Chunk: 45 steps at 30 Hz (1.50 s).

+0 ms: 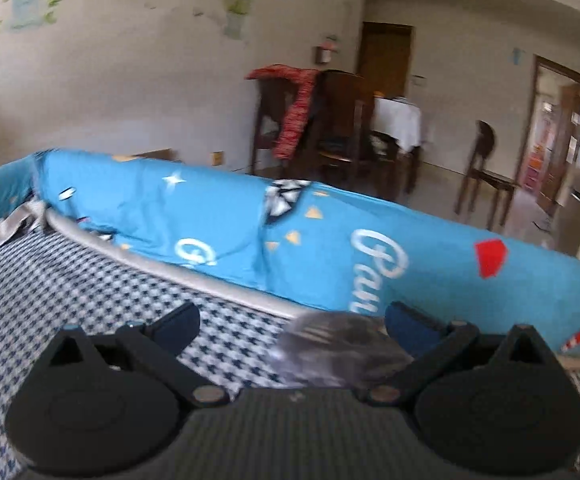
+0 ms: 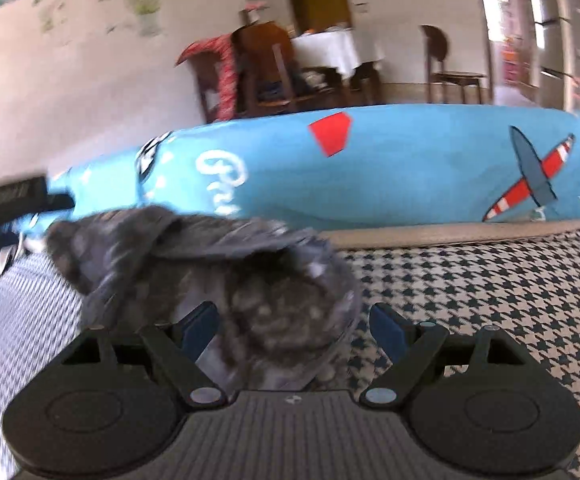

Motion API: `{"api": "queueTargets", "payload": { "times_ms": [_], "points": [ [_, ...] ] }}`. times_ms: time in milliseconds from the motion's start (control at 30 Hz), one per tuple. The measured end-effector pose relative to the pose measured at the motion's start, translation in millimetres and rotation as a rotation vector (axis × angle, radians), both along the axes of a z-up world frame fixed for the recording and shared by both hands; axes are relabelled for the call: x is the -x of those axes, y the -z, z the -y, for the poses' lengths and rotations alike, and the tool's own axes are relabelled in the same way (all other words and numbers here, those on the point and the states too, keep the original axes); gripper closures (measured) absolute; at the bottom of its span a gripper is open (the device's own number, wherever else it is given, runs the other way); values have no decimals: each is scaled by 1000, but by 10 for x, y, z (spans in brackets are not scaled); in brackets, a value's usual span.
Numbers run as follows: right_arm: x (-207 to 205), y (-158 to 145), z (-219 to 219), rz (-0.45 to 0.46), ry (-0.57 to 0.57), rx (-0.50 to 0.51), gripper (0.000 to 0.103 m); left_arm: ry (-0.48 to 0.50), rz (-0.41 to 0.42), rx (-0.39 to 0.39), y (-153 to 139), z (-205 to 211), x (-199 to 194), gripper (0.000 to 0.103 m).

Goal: Fold clothes

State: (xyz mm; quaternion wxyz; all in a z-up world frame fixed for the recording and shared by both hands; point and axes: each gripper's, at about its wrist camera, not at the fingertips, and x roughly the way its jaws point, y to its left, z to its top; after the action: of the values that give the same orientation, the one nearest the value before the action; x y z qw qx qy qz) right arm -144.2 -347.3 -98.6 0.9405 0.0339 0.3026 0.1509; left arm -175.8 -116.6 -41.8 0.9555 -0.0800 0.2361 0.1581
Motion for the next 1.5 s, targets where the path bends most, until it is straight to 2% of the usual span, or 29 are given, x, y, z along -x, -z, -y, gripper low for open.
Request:
{"api": "queueTargets", "payload": {
  "times_ms": [67, 200, 367, 633, 667, 733, 800, 867, 900, 967, 1067, 1267, 1500],
  "points": [
    [-64, 1, -1, 32, 28, 16, 17, 42, -25, -28, 70, 132, -51, 0],
    [-248, 93, -17, 79, 47, 19, 14, 67, -106, -49, 285, 212, -102, 0],
    [-457, 246, -17, 68, 46, -13, 14, 61, -192, -74, 528, 95, -120, 0],
    [-526, 331, -235, 101, -11, -2, 15, 36, -253, -90, 709, -115, -17, 0],
    [-518, 332, -258, 107, -16, 0, 17, 34, -259, -89, 726, -135, -10, 0],
    [-490, 332, -296, 116, -27, -8, 28, 35, -273, -78, 754, -165, -6, 0],
    [-467, 333, -342, 116, -45, -12, 51, 37, -281, -72, 774, -184, 0, 0],
    [-413, 329, -401, 121, -38, 3, 64, 38, -286, -76, 789, -190, 9, 0],
    [-409, 328, -407, 121, -33, 2, 76, 37, -288, -80, 793, -187, 13, 0],
    [-403, 320, -397, 105, -31, -24, 88, 38, -288, -82, 790, -186, 27, 0],
    [-326, 271, -409, 113, -16, -39, 90, 35, -285, -82, 766, -191, 48, 0],
    [5, 36, -463, 225, 20, -6, 92, -6, -250, -70, 656, -265, 103, 0],
    [516, -139, -262, 274, 71, -44, 92, -55, -183, 23, 509, -442, 309, 0]
  ]
}}
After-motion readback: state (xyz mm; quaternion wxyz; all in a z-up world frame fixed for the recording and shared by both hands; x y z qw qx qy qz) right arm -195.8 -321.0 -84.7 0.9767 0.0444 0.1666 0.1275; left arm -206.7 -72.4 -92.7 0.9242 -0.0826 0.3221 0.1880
